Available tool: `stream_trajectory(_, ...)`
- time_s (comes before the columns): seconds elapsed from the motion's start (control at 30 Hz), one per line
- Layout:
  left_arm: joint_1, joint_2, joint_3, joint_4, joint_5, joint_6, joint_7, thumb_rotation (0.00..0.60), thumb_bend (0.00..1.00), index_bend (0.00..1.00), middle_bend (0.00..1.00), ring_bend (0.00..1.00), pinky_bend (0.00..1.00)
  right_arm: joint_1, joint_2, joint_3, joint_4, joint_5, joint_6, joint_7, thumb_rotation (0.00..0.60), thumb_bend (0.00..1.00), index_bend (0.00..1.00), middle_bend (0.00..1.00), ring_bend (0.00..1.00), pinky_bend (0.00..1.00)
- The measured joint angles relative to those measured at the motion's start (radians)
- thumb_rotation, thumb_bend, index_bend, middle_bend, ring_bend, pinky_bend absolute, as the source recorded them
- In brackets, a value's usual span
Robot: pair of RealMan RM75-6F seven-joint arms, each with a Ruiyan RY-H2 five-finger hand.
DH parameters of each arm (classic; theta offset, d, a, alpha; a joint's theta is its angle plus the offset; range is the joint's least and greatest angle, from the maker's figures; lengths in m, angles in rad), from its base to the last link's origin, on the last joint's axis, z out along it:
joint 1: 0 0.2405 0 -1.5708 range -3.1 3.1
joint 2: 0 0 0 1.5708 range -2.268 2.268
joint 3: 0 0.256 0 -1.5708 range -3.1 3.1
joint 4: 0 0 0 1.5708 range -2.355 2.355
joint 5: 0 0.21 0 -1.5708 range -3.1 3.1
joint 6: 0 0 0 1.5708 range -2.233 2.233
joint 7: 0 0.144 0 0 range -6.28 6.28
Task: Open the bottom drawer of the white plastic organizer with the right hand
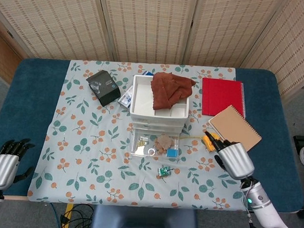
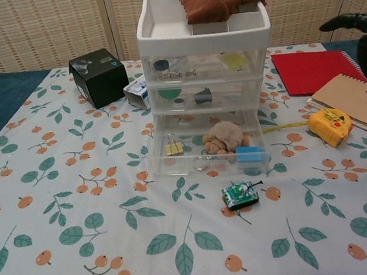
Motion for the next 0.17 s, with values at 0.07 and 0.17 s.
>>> stream_trajectory(0.07,-0.002,-0.007,-0.003,0.0,0.0,0.004,0.009,0.6,0.23,0.26,0.19,0.21,0.14,-0.047,0.05,-0.005,-0.048,0.053,0.012,0.004,0.6,0.35,0.05,0.29,0.21,0.3)
stream_trajectory(0.17,-0.004,-0.015,-0.008,-0.001,0.001,0.009,0.026,0.6,0.23,0.25,0.19,0.21,0.14,-0.11,0.117,-0.021,-0.089,0.099,0.026,0.04,0.6,0.35,0.05,0.23,0.13,0.24)
